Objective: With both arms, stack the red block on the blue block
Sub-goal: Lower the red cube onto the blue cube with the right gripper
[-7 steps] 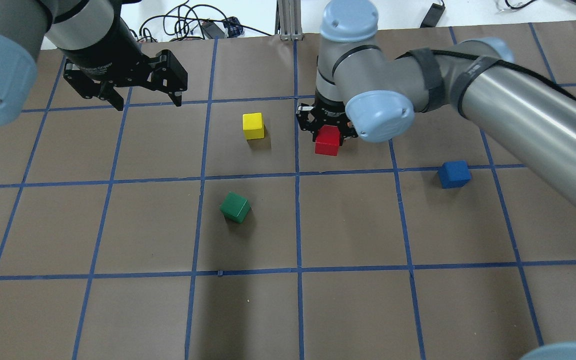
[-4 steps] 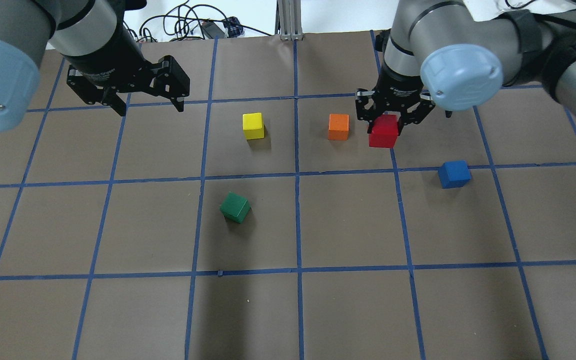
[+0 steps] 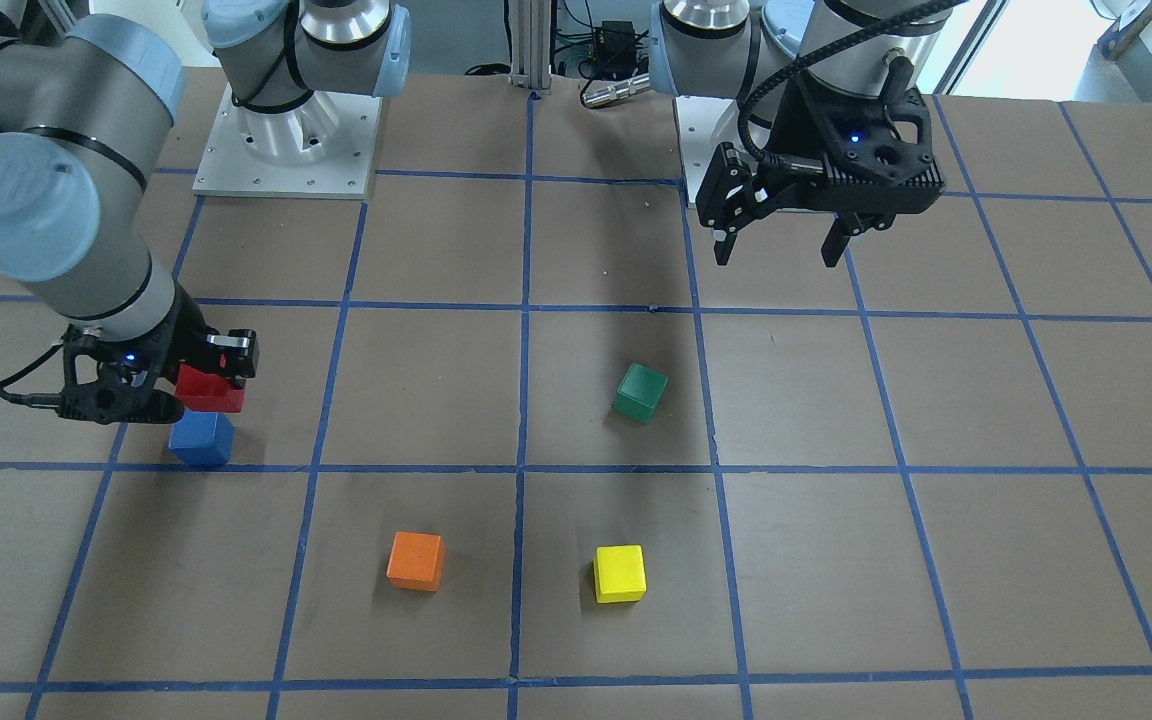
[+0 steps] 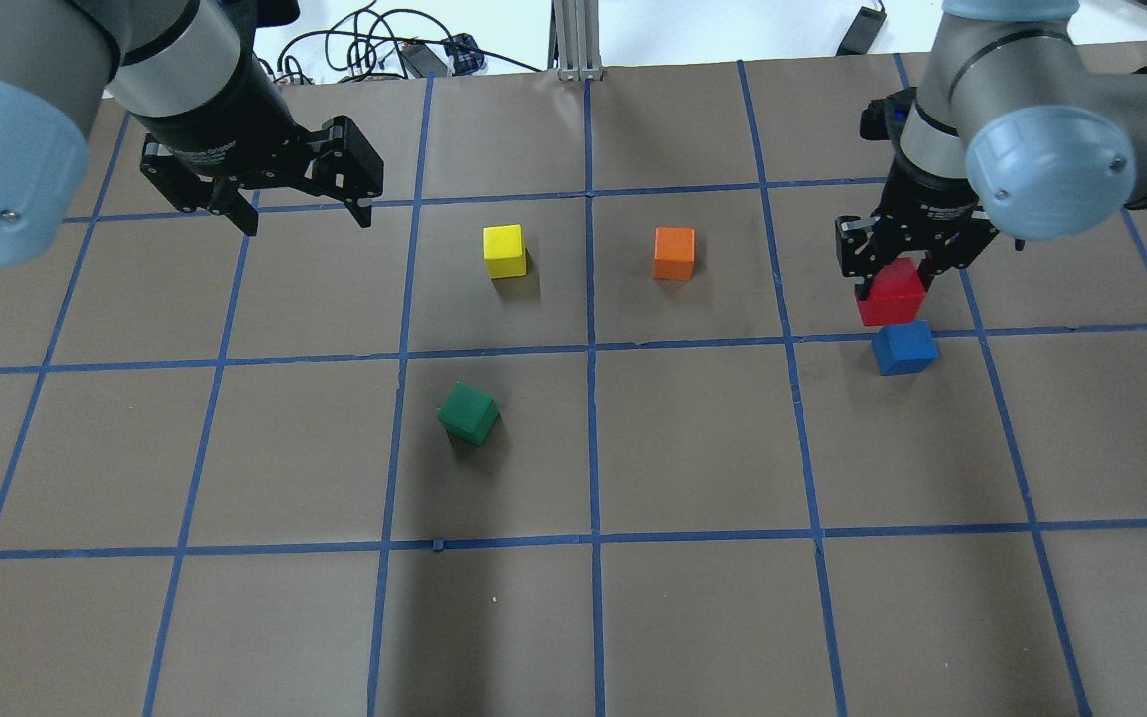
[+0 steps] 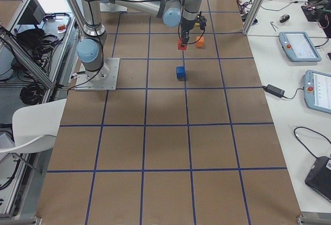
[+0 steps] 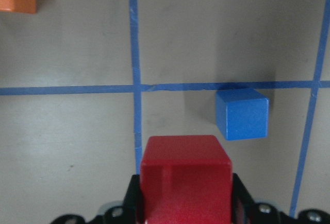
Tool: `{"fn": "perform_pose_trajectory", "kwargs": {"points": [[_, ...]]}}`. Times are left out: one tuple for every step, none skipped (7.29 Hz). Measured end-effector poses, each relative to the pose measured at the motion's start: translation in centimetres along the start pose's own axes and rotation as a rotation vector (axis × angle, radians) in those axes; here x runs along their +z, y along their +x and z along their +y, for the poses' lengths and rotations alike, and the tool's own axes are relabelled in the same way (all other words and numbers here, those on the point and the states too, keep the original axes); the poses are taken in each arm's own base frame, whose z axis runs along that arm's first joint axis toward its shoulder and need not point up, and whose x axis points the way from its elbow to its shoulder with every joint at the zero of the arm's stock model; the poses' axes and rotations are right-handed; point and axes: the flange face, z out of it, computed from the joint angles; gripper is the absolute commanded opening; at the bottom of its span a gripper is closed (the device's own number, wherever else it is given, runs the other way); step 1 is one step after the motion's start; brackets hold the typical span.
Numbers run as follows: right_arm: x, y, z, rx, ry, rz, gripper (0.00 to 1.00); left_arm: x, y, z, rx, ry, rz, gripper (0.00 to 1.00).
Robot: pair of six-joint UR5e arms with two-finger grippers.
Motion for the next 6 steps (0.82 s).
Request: {"fn": "perform_pose_trajectory", "kwargs": {"points": [[1.2,2.3,-0.1,-0.020,0.018,-0.007,0.00,0.0,0.0,0.0,0.000,-0.001,0.001,1.00],[2.4,3.4,-0.3,-0.041,0.059,-0.004,0.00,0.0,0.1,0.0,0.000,0.000,0.001,1.00],[3.7,3.8,-0.2,-0.054,0.098,0.003,0.00,0.0,0.1,0.0,0.001,0.000,0.001,1.00],[4.6,3.9,0.0,-0.070,0.124,0.009,0.00,0.2,0.2,0.1,0.004,-0.004,0.002,1.00],[5.4,3.9,0.0,-0.091,0.130,0.011,0.00,0.2,0.5,0.0,0.007,-0.005,0.009,1.00],[6.4,3.9,-0.1,-0.103,0.118,0.008,0.00,0.1,0.7,-0.1,0.010,-0.004,0.017,1.00]]}}
